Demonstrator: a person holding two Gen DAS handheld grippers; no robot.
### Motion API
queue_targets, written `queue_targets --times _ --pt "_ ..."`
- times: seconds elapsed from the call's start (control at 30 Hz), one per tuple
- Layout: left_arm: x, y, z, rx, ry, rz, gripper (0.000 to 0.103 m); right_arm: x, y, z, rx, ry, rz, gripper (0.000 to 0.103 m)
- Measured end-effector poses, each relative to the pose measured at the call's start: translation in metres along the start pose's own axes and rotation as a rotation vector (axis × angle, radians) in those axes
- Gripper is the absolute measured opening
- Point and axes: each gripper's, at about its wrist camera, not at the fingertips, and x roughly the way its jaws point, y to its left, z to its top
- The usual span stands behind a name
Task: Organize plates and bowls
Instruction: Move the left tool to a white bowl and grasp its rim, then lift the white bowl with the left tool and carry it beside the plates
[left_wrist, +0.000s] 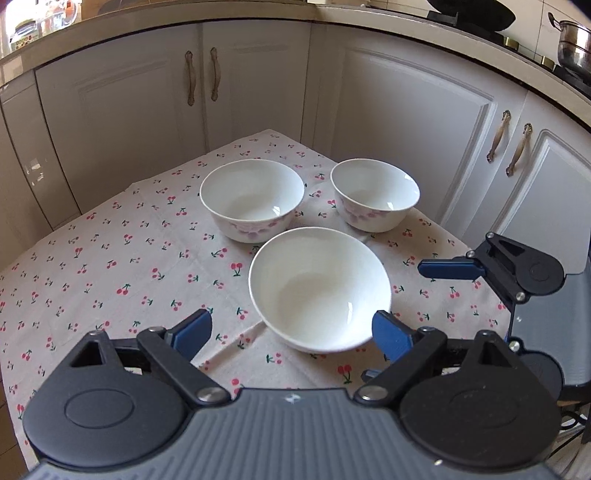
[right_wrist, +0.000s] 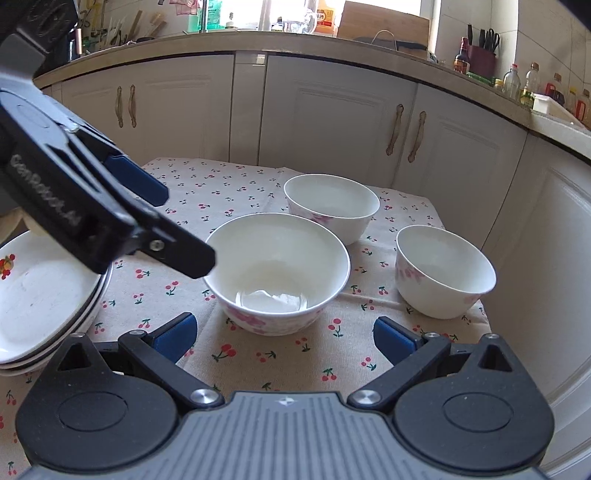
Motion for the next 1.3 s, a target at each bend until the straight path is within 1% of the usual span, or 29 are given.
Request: queue_targets --times 0.27,0.43,0.53,0.7,0.83,0.9,1.1,1.3 --pt "0.035 0.002 0.014 -0.002 0.037 -0.020 0.091 0.017 -0.003 0.002 -0.003 0.005 0.020 0.100" --pt "0.046 -0.001 0.018 0.013 0.047 -0.033 0.090 0.019 -0.003 0.003 -0.010 -0.010 0.042 0.095" --pt "0.049 -0.003 0.021 0.024 0.050 -0.042 0.086 0.021 -0.003 0.004 -0.017 -0.008 0.047 0.092" --pt "0.051 -0.005 0.026 0.046 0.049 -0.060 0.084 0.020 -0.002 0.005 -0.024 -0.018 0.057 0.091" --pt "0.054 -0.006 0.029 0.068 0.071 -0.064 0.083 0.022 -0.002 0.006 -0.032 -0.022 0.067 0.090" --pt "0.055 -0.004 0.031 0.067 0.085 -0.075 0.082 0.022 -0.002 0.006 -0.028 -0.022 0.076 0.088" --pt "0.061 0.003 0.035 0.042 0.137 -0.117 0.082 0.024 -0.003 0.007 -0.020 -0.017 0.086 0.088" --pt "0.062 0.005 0.036 0.038 0.143 -0.133 0.081 0.024 -0.003 0.007 -0.019 -0.013 0.083 0.088"
